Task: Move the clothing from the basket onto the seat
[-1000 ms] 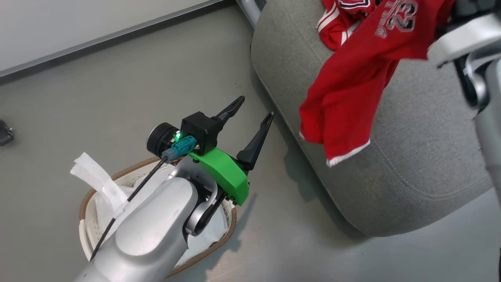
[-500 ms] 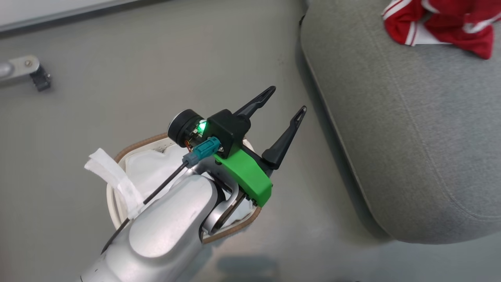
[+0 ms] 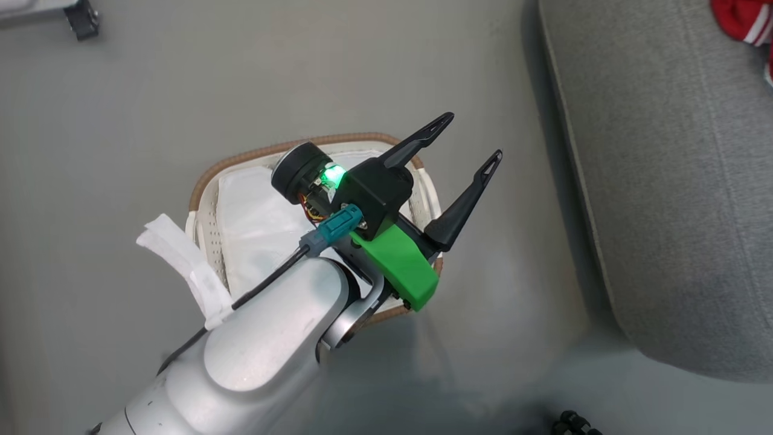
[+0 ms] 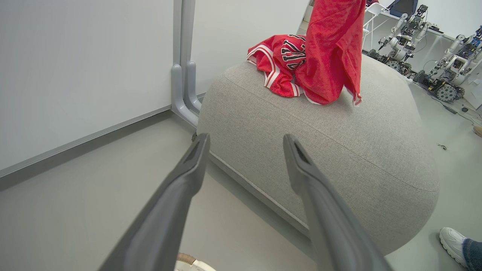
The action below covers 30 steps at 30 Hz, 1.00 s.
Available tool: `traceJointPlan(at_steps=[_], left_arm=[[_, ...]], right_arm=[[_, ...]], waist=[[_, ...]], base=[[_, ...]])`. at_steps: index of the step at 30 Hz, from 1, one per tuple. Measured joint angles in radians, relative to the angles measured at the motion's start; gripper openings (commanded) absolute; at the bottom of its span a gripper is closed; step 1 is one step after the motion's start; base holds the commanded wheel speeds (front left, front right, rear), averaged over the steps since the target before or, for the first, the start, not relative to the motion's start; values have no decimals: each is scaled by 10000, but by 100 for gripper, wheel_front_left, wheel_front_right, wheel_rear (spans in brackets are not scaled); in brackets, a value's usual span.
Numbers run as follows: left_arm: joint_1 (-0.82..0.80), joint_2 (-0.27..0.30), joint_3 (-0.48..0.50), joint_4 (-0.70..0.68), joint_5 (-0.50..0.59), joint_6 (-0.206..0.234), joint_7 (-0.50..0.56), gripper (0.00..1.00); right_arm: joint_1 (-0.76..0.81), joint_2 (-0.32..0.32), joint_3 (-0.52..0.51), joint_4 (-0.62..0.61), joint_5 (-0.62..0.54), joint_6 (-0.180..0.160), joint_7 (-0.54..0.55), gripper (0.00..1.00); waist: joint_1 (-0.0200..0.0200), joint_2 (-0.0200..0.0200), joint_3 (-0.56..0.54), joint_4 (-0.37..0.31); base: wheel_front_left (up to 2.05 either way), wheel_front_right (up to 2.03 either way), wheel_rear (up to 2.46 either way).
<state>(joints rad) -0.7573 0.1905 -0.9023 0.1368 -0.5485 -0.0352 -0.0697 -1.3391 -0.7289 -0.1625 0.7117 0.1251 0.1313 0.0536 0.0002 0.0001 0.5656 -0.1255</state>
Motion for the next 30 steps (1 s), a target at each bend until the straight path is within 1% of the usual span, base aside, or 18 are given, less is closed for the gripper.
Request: traceJointPlan(at_steps=[7,14,15,17,18,19,20,26,30], left_arm=[[-145,150,-15,-79,58,15,86,100],[-163,226,-79,-161,86,48,171,100],[-163,240,-86,-163,86,50,173,100],[-163,274,-90,-161,86,61,173,100],[-163,288,-88,-169,86,65,171,100],[-162,303,-86,-167,82,90,171,100],[-161,326,-81,-165,71,92,171,100],[-105,433,4,-25,-59,142,59,100],[97,449,125,173,-178,196,-192,100]], right_arm=[[1019,897,-554,1379,-54,2,-192,0],[1540,1455,-543,2132,-82,0,-631,0],[1601,1517,-545,2201,-84,0,-723,7],[1652,1676,-627,2376,4,0,-811,39],[1670,1791,-679,2472,128,0,-851,49],[1713,1873,-675,2520,196,0,-888,82],[1812,1960,-639,2554,245,0,-934,100],[2232,2270,-56,2477,545,0,-1220,100],[2701,2506,721,2173,805,2,-1338,100]], waist=[[0,0,601,230],[-1,0,662,26],[0,0,649,-17],[0,0,603,-96],[-1,0,568,-142],[-1,0,537,-179],[0,0,492,-225],[-1,0,96,-501],[-1,0,-315,-660]], base=[[0,0,0],[0,0,0],[0,0,0],[0,0,0],[0,0,0],[0,0,0],[0,0,0],[0,0,0],[0,0,0]])
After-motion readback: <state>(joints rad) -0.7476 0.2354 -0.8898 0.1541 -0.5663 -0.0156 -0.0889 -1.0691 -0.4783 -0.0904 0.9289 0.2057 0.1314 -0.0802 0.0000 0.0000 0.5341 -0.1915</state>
